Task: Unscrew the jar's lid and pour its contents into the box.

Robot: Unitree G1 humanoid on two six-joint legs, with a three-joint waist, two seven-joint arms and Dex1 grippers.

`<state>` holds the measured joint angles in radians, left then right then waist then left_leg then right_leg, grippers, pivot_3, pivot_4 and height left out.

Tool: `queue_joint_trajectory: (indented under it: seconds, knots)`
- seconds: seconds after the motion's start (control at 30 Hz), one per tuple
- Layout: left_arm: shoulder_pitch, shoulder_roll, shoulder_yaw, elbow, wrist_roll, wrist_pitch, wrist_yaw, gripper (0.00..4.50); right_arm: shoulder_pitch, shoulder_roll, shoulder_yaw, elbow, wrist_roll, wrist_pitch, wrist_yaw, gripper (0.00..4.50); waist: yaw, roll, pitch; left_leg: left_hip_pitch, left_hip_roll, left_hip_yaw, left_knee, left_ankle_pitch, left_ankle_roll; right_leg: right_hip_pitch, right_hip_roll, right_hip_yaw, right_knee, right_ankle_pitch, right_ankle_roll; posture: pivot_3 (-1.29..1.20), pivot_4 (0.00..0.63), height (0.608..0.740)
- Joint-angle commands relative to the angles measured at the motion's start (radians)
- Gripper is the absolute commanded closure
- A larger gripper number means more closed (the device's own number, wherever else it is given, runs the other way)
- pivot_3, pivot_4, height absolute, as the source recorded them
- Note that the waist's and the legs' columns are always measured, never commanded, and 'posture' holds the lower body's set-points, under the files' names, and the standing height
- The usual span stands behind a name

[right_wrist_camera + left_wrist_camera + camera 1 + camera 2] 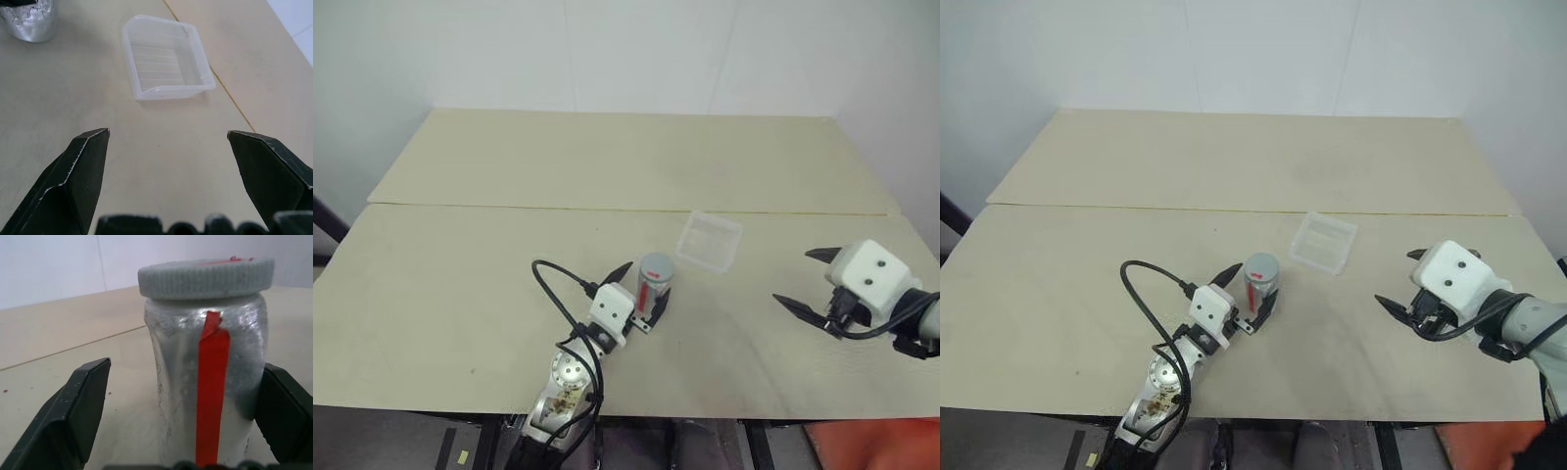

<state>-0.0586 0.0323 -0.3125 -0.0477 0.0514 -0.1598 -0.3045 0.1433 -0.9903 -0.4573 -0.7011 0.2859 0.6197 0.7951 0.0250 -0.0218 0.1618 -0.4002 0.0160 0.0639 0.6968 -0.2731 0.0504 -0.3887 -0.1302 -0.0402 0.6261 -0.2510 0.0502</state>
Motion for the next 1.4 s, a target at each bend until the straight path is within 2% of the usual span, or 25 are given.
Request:
queue_joint_trajectory:
  seconds: [0.03, 0.77, 0.87, 1.07, 1.4]
  knots:
    - [-0.027, -0.008, -0.001, 0.016, -0.008, -0.052, -0.003, 0.0, 0.011, 0.001, -0.059, -0.03, -0.016, 0.006, -0.009, 0.03, 0.0, 0.0, 0.0, 0.0, 0.0, 0.0, 0.0, 0.0, 0.0, 0.0, 0.0, 0.0, 0.0, 0.0, 0.0, 0.0, 0.15, 0.74]
    - [-0.046, -0.024, 0.002, 0.056, -0.006, -0.087, 0.022, 0.0, 0.01, 0.002, -0.054, -0.038, -0.031, 0.008, -0.009, 0.03, 0.0, 0.0, 0.0, 0.0, 0.0, 0.0, 0.0, 0.0, 0.0, 0.0, 0.0, 0.0, 0.0, 0.0, 0.0, 0.0, 0.15, 0.74]
    - [-0.047, -0.029, 0.006, 0.058, -0.003, -0.09, 0.032, 0.64, 0.01, 0.002, -0.055, -0.039, -0.033, 0.008, -0.01, 0.0, 0.0, 0.0, 0.0, 0.0, 0.0, 0.0, 0.0, 0.0, 0.0, 0.0, 0.0, 0.0, 0.0, 0.0, 0.0, 0.0, 0.15, 0.74]
    - [-0.045, -0.033, 0.002, 0.058, 0.0, -0.089, 0.035, 2.52, 0.008, 0.001, -0.056, -0.041, -0.035, 0.01, -0.012, 0.0, 0.0, 0.0, 0.0, 0.0, 0.0, 0.0, 0.0, 0.0, 0.0, 0.0, 0.0, 0.0, 0.0, 0.0, 0.0, 0.0, 0.15, 0.74]
    - [-0.029, -0.024, 0.003, 0.034, -0.025, -0.08, 0.012, 2.59, 0.009, 0.005, -0.055, -0.05, -0.037, 0.017, -0.015, 0.0, 0.0, 0.0, 0.0, 0.0, 0.0, 0.0, 0.0, 0.0, 0.0, 0.0, 0.0, 0.0, 0.0, 0.0, 0.0, 0.0, 0.15, 0.74]
